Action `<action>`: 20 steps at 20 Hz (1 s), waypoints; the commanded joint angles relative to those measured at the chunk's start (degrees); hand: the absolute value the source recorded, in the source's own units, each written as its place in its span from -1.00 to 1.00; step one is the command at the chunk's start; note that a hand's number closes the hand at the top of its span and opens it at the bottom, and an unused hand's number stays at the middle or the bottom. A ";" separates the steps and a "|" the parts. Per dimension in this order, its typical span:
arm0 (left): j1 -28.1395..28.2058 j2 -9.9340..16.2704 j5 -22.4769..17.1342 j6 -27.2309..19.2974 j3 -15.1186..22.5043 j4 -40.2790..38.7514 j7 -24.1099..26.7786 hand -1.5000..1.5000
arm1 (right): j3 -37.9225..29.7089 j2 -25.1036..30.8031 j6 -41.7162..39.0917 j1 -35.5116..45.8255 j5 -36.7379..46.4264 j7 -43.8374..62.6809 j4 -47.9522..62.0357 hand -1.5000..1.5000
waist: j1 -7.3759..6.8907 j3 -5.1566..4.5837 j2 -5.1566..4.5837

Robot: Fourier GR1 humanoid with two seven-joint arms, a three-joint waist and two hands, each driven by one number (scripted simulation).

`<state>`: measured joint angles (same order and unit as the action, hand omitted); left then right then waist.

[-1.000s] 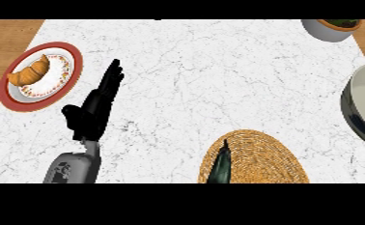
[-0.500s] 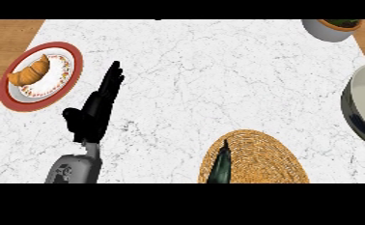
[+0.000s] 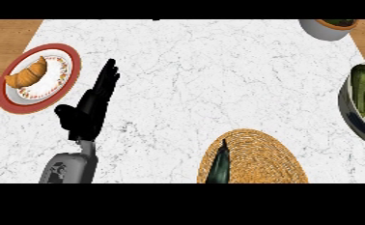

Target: Pick the squash from the placemat and place it in the bowl

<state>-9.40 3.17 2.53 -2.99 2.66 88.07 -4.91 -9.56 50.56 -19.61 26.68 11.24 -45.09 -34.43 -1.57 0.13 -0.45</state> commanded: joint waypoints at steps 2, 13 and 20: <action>3.22 -2.35 2.90 -2.63 2.87 1.63 0.17 0.00 | -6.23 2.26 -5.45 4.68 -5.95 -3.48 5.31 -1.00 | 0.38 -0.01 0.25; 1.37 -0.96 2.81 -2.14 1.83 3.56 -2.23 0.00 | -11.14 10.97 -24.07 5.43 -13.88 3.26 15.05 -1.00 | 0.61 0.06 0.18; 1.05 -0.85 1.39 -0.58 0.88 0.23 0.75 0.00 | -10.99 11.39 -29.88 1.98 -15.61 1.35 15.05 -1.00 | 0.95 0.19 -0.11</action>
<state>-8.85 2.65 3.66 -3.73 3.16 89.25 -5.94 -20.18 61.07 -36.71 30.44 -3.32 -35.54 -20.71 -0.77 0.27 -0.47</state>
